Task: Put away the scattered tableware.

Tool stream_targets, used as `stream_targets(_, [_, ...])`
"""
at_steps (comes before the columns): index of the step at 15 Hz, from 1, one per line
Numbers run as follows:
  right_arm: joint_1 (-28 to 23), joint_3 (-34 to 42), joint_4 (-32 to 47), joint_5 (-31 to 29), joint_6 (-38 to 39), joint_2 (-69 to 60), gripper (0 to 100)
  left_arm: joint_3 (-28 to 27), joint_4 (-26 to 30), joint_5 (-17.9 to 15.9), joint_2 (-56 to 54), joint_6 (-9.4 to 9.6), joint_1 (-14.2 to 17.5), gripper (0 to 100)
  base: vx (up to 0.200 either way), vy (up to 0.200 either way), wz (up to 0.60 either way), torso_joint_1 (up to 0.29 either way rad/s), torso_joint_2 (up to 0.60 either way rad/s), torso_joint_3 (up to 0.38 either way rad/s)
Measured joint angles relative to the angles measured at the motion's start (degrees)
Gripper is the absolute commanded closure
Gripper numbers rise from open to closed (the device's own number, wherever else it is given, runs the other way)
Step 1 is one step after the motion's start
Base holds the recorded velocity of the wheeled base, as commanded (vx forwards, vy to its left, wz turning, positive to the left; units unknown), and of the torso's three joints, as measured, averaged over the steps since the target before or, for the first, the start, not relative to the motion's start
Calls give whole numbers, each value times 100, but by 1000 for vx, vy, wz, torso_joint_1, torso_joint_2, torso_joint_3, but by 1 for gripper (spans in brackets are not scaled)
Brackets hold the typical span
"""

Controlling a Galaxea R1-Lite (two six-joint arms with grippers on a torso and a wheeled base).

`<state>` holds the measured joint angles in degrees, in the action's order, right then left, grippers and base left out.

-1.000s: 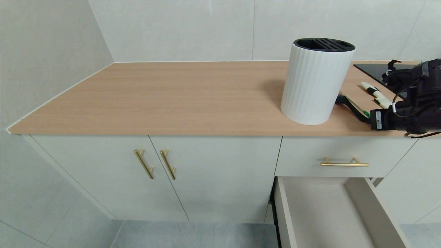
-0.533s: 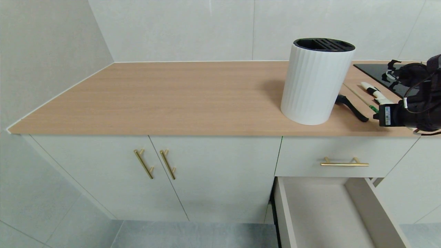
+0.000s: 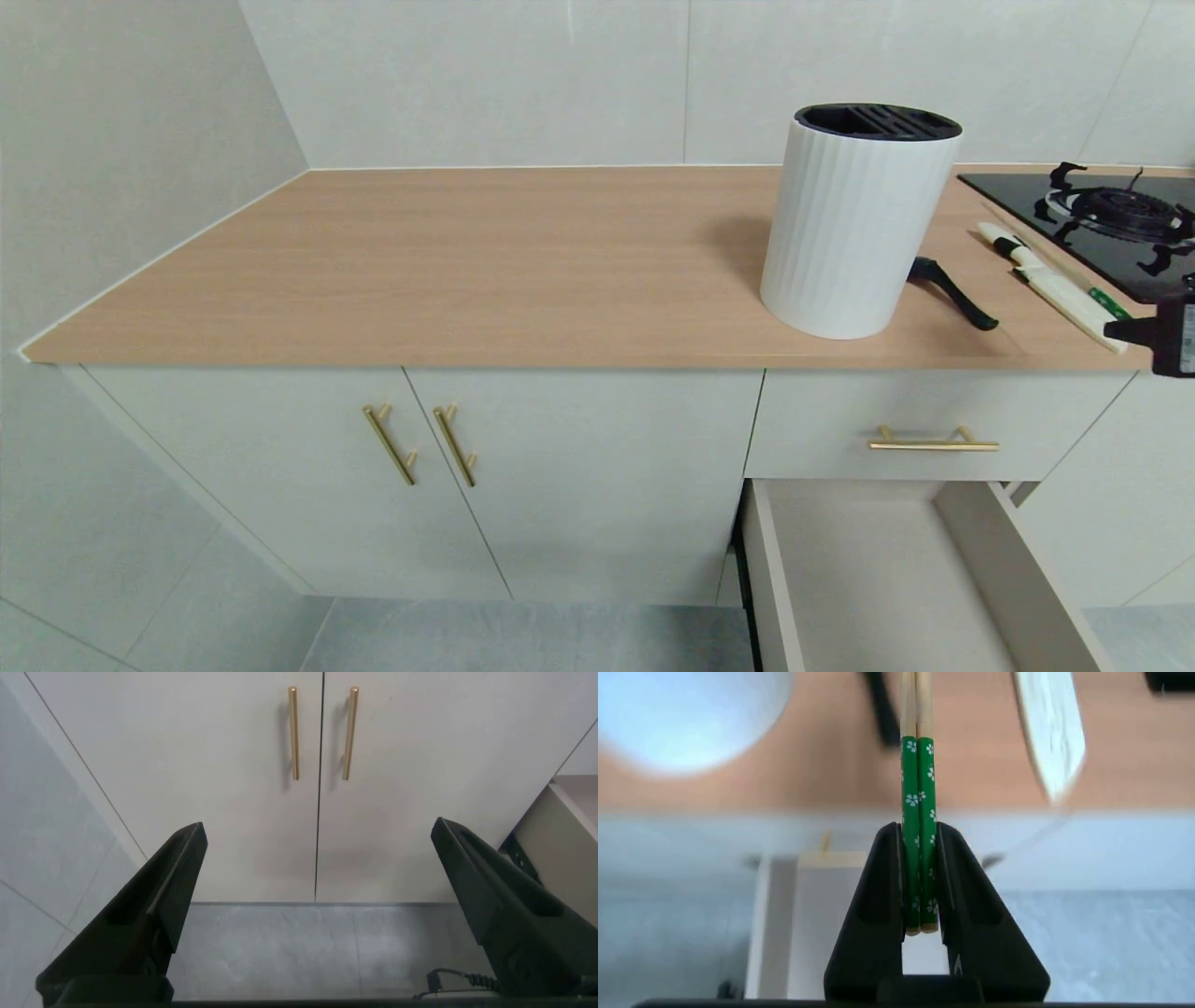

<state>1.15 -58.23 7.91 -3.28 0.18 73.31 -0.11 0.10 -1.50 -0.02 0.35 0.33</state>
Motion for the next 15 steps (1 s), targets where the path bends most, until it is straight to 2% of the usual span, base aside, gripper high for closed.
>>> stream_targets(3, [11,356,1239,979,-463,-970,100,1,-2,2,0,-2,0,0,0,0,0,0,0,0])
stream_targets(5, [72,575,1412,1397,-820,-1345,100,0,0,2,0,0,0,0,0,0,0,0,0,0])
stream_targets(8, [529,879,1412,1381,-1104,-1543,100,0,0,2,0,-2,-2,0,0,0,0,0,0,0])
stream_targets(13, [750,1347,1040,1398,-1616,-1610,100,0,-2,2,0,-2,0,0,0,0,0,-6,11,11])
stream_targets(15, [858,1581,916,1386,-1846,-1632,100,0,-2,0,0,-2,-2,0,0,0,0,-141,302,168])
